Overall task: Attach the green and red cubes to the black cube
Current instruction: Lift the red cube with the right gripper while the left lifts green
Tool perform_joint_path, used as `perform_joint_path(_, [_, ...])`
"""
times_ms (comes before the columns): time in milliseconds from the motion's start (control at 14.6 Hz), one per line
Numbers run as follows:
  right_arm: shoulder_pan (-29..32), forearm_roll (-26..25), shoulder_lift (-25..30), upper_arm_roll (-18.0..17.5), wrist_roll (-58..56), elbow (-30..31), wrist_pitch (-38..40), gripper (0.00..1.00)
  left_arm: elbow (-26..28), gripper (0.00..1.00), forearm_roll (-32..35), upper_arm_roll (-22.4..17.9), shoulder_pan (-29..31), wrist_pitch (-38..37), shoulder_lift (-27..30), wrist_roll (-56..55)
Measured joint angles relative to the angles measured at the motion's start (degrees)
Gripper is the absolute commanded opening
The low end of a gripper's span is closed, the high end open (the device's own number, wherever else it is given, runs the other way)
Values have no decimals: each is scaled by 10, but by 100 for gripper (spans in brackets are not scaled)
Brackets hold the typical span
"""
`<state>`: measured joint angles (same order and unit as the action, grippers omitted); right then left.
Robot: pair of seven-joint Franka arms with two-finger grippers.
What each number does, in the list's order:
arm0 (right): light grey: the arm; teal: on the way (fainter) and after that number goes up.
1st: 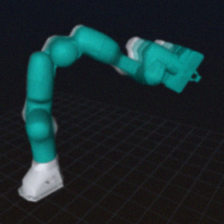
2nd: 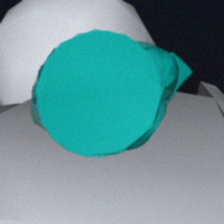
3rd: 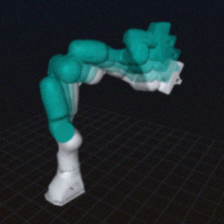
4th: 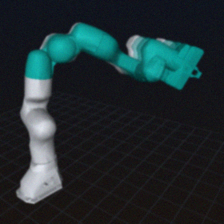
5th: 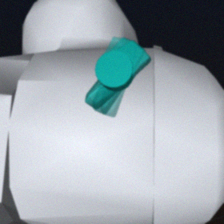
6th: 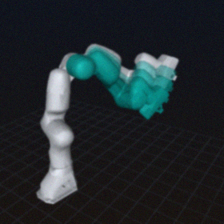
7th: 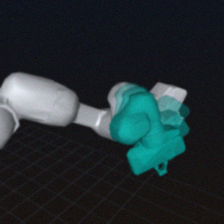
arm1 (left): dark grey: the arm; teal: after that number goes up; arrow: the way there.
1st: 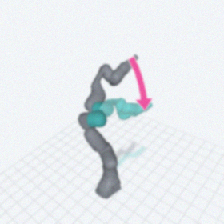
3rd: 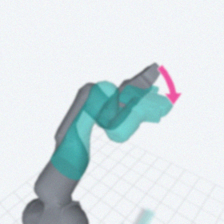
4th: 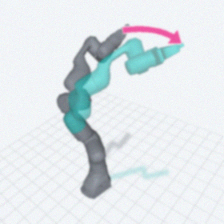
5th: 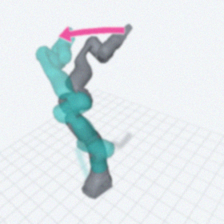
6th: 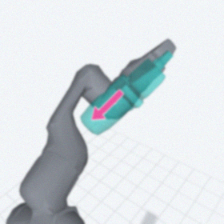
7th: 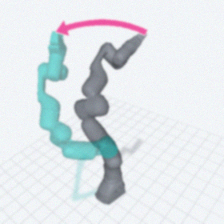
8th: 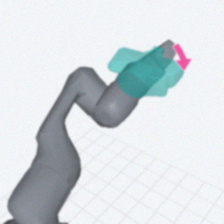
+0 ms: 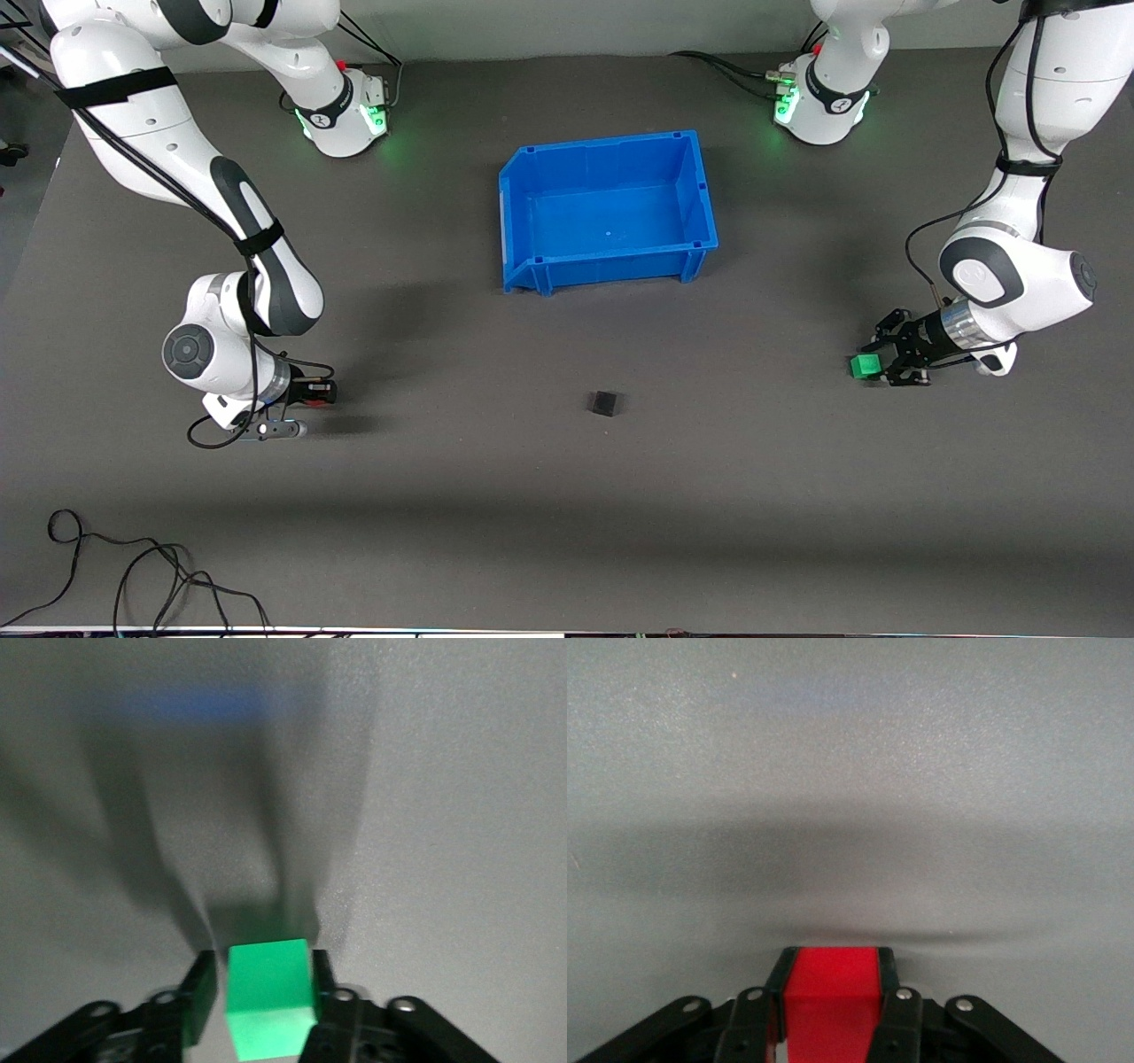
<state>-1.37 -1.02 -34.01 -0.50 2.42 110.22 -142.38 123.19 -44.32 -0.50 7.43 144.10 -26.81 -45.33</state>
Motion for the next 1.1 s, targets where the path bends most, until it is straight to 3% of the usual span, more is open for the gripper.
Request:
perform_joint_path(412, [12,1,1,0,1,-1,-2,0,-34,19,-3,-1,0,-44,23,-6])
perform_joint_path(686, [16,69,3,-2,44,-2,5,0,-80,19,18,-5,2,-110,45,-39])
perform_joint_path(1098, [-46,83,9,-14,295,-23,17,0,-98,19,38,-5,2,-127,42,-64])
